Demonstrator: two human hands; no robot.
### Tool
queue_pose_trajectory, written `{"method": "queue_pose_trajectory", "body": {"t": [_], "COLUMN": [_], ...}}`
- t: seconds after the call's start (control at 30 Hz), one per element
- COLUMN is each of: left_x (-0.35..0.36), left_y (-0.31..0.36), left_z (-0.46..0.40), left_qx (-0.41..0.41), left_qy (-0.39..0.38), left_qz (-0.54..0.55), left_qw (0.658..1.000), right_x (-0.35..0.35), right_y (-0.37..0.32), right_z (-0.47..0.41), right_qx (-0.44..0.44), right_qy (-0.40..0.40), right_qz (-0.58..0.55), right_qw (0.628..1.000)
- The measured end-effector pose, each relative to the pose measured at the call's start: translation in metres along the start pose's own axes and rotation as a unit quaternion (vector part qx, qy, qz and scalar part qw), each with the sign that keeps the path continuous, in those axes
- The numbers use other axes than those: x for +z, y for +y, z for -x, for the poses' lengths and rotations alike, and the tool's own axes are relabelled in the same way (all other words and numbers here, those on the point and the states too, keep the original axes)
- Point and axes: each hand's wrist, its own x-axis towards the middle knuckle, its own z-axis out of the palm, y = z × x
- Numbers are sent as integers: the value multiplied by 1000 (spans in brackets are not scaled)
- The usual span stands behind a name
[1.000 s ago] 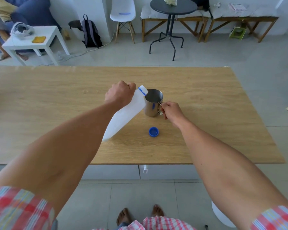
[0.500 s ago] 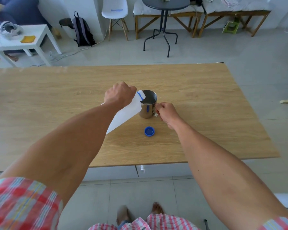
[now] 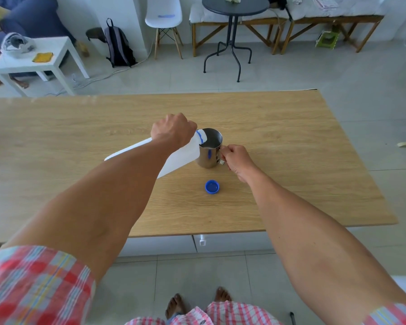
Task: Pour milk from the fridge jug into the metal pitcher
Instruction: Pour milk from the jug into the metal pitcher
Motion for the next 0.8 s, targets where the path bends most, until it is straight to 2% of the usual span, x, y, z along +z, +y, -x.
{"method": "queue_pose_trajectory", "body": {"t": [0.8], "left_x": [-5], "left_y": [2], "left_z": [-9], "left_qx": [-2], "left_qy": [-34], "left_qz": [-21], "left_qw": [999], "right_x": [-1], "right_y": [-3], "right_z": [-1], "right_qx": [5], "right_qy": [-11], "right_qz": [-11], "right_qw": [1000]}}
